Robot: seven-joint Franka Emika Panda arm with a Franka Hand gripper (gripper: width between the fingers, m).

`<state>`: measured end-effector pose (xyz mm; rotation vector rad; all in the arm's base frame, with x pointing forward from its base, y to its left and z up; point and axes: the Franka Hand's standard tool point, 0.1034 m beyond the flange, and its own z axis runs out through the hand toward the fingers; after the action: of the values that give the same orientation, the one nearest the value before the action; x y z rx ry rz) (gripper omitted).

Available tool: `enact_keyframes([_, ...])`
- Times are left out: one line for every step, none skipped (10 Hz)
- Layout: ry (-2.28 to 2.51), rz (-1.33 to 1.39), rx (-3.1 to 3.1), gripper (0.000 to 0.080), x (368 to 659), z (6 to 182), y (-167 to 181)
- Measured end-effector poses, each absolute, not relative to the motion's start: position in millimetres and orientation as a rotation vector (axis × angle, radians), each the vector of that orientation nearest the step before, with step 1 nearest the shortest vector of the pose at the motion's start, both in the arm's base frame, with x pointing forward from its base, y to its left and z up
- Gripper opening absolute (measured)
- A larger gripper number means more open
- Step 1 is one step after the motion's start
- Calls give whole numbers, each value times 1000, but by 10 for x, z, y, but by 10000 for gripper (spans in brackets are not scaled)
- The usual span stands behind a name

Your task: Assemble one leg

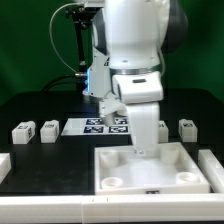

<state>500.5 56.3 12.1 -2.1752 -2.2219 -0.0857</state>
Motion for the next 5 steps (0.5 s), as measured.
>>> enact_keyframes([-2197, -91, -2200, 59, 5034, 121, 648])
enact_keyframes([-2185, -91, -2211, 59, 5035, 120, 701])
enact_keyframes([-2173, -85, -2221, 59, 5034, 119, 697])
enact_keyframes([-2172, -82, -2221, 59, 5035, 120, 695])
enact_keyframes([-2171, -84, -2220, 59, 5034, 120, 691])
